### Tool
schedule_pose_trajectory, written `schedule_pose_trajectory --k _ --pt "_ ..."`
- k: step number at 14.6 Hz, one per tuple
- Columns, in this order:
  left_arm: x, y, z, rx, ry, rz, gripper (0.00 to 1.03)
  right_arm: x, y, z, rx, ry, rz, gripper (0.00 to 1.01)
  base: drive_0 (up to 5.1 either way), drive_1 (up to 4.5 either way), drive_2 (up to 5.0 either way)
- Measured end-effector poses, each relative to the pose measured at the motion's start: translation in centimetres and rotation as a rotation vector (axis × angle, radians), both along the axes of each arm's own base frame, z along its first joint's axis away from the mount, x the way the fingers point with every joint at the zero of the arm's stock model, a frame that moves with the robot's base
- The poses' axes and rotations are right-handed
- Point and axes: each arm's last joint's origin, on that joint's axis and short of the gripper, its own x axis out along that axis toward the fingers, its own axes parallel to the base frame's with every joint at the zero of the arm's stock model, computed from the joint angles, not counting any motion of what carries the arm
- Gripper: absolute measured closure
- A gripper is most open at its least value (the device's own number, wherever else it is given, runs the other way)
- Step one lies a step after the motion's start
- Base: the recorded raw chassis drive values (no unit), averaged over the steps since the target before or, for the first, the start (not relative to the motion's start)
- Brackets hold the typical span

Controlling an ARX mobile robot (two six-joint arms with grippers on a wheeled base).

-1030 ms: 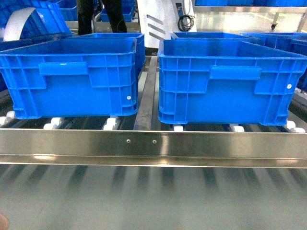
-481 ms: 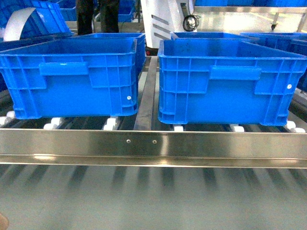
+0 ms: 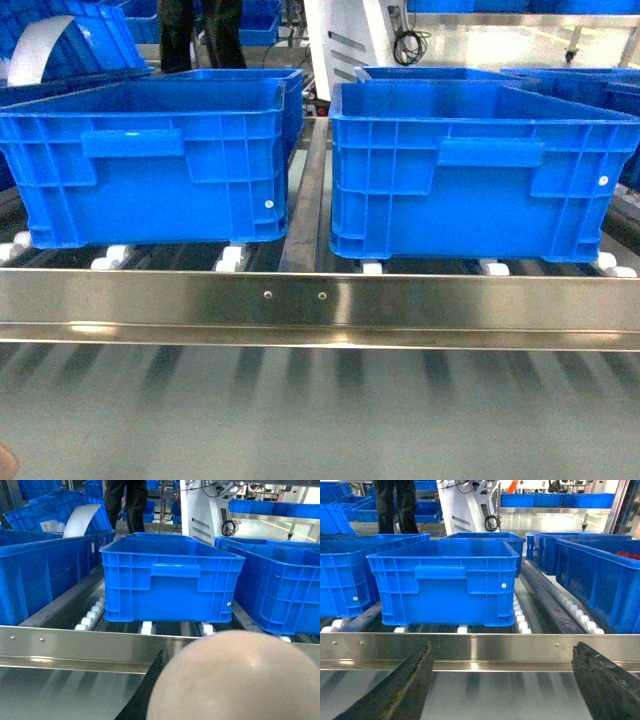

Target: Place part in tray to right shelf

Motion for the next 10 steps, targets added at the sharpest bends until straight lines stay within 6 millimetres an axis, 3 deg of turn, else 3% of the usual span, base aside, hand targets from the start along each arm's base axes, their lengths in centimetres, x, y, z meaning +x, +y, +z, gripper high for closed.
schedule_pose_trajectory --k 2,10 --pt "0.0 0.0 0.0 0.0 0.0 0.0 0.91 0.0 0.0 0.0 0.001 0.0 0.0 0.01 0.0 0.0 0.0" --pt "0.0 0.0 0.0 0.0 0.0 0.0 0.91 0.0 0.0 0.0 0.0 0.0 0.0 0.03 0.0 0.0 0.0"
